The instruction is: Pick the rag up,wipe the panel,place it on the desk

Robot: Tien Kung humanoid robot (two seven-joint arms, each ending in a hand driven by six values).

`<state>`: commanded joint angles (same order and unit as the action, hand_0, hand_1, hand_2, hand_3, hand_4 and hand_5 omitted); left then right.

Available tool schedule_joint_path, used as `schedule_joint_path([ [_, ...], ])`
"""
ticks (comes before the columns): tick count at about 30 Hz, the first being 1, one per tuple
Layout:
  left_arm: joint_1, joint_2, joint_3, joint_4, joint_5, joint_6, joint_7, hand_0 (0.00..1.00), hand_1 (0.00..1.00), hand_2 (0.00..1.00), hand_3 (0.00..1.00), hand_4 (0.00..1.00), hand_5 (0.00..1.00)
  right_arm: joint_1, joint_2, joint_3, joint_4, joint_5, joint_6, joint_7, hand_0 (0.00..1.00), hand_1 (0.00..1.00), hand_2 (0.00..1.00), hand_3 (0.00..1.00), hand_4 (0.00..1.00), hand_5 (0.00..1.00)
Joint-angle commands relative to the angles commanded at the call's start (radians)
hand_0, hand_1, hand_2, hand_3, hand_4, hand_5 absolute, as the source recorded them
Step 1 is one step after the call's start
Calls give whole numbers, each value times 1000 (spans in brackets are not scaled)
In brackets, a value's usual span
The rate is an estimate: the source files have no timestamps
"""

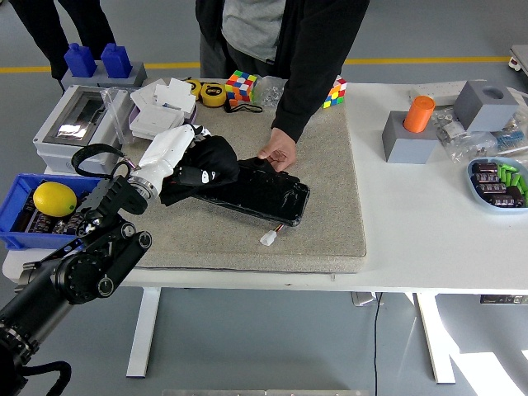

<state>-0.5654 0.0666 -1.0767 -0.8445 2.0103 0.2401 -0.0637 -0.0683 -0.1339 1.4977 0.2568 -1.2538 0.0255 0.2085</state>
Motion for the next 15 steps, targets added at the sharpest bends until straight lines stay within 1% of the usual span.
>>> schedule_joint_path([
  [8,-2,15,-56,26,10,1,-2,219,261,332,544,689,2,1,0,-1,3,1,0,1,596,578,515,526,968,399],
  [11,-2,20,-56,28,10,1,-2,219,261,332,544,689,2,0,1,-1,4,3,0,1,596,578,515,526,968,399],
  [15,-1,18,-49,22,8,0,0,219,261,331,544,689,2,-1,0,0,4,2,0,1,596,578,515,526,968,398],
])
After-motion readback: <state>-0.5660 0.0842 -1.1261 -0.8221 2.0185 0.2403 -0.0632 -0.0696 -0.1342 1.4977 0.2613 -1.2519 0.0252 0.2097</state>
